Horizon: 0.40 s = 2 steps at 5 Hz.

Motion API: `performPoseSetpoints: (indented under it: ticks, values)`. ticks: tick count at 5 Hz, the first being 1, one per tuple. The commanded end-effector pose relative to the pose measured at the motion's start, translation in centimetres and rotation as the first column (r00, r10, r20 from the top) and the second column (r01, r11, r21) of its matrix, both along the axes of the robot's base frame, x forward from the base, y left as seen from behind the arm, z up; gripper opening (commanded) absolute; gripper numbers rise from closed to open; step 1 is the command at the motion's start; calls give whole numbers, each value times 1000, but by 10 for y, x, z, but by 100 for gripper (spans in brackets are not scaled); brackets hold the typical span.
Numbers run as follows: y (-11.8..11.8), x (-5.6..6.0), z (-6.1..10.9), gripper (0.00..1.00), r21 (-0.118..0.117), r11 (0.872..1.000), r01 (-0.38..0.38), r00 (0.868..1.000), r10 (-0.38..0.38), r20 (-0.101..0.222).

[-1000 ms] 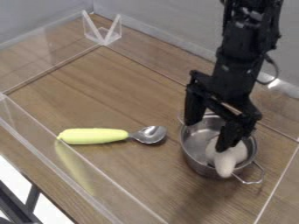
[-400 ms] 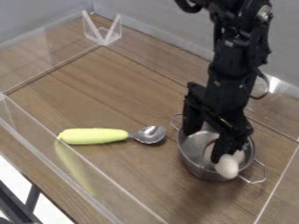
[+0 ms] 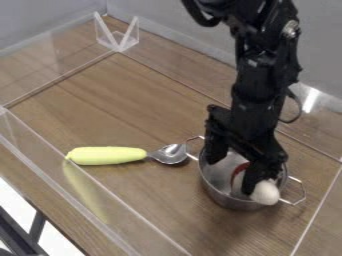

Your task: Move mushroom to the left side of the table

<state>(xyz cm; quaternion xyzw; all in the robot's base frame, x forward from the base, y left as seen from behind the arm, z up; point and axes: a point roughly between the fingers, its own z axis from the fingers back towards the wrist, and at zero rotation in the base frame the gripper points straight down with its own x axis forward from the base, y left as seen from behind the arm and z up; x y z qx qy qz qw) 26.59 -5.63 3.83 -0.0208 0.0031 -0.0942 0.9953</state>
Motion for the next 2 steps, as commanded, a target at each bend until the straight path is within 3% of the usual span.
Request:
performPoseSetpoints:
  ticks: [1, 2]
  values:
    - [-4, -3, 1, 100, -5, 999, -39, 999, 39, 12]
    - [1, -2, 1, 100, -7, 994, -108, 994, 108, 13]
